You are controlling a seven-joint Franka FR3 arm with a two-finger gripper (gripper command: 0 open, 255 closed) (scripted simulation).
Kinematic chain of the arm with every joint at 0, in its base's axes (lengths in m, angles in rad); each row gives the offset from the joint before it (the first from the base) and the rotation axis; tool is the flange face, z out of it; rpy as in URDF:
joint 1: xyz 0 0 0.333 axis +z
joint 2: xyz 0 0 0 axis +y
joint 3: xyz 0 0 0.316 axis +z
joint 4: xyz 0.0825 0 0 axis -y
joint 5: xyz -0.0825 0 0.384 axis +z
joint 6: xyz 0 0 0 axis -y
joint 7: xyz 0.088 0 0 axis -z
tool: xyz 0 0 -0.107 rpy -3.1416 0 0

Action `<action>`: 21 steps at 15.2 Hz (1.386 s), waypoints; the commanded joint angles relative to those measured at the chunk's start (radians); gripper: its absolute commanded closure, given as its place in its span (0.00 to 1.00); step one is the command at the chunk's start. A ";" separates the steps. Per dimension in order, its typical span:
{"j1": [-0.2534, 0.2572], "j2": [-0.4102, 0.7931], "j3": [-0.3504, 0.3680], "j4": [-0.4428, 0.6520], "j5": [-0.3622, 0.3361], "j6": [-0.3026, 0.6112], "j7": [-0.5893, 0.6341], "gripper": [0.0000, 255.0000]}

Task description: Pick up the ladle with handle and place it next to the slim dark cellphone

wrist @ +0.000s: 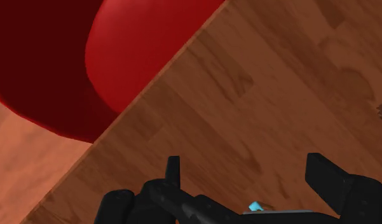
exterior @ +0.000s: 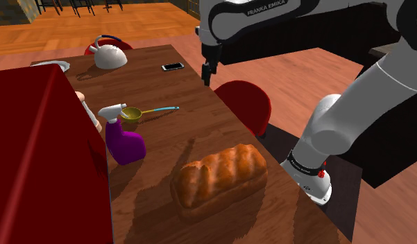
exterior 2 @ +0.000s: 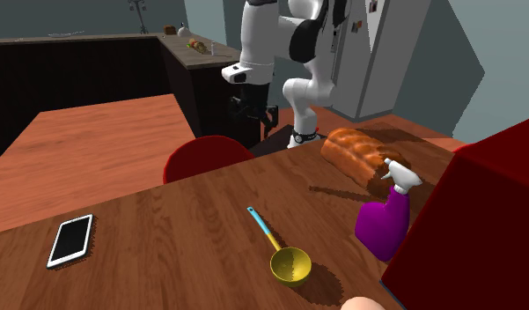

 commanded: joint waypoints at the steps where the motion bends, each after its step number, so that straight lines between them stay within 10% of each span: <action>1: 0.014 0.065 0.005 0.033 -0.002 0.045 -0.042 0.00; 21: 0.141 0.661 0.121 0.504 -0.069 0.269 -0.390 0.00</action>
